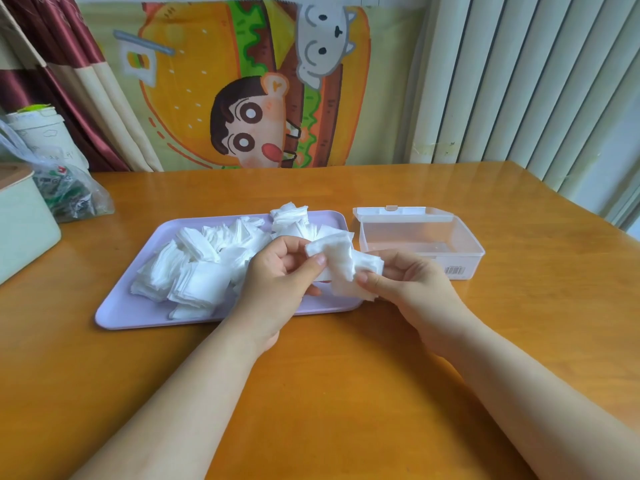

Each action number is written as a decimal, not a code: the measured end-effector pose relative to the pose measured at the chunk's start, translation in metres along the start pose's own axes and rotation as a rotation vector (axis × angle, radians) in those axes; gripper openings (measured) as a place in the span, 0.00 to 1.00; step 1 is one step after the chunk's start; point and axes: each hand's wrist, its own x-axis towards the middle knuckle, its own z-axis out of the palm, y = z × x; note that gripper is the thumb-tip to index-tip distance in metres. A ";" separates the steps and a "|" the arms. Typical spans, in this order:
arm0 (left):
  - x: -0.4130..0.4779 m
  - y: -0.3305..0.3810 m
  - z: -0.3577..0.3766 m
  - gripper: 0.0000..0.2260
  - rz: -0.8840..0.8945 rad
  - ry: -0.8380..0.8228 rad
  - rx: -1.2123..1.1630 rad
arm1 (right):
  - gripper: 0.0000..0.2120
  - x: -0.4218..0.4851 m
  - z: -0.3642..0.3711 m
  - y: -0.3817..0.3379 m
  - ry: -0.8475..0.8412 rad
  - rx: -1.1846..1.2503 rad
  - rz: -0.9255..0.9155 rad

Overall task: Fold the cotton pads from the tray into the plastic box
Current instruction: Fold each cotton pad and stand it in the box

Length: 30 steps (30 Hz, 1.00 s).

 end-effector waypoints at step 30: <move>-0.005 -0.004 0.002 0.25 0.071 -0.156 0.325 | 0.18 -0.004 0.004 -0.001 -0.052 -0.238 -0.114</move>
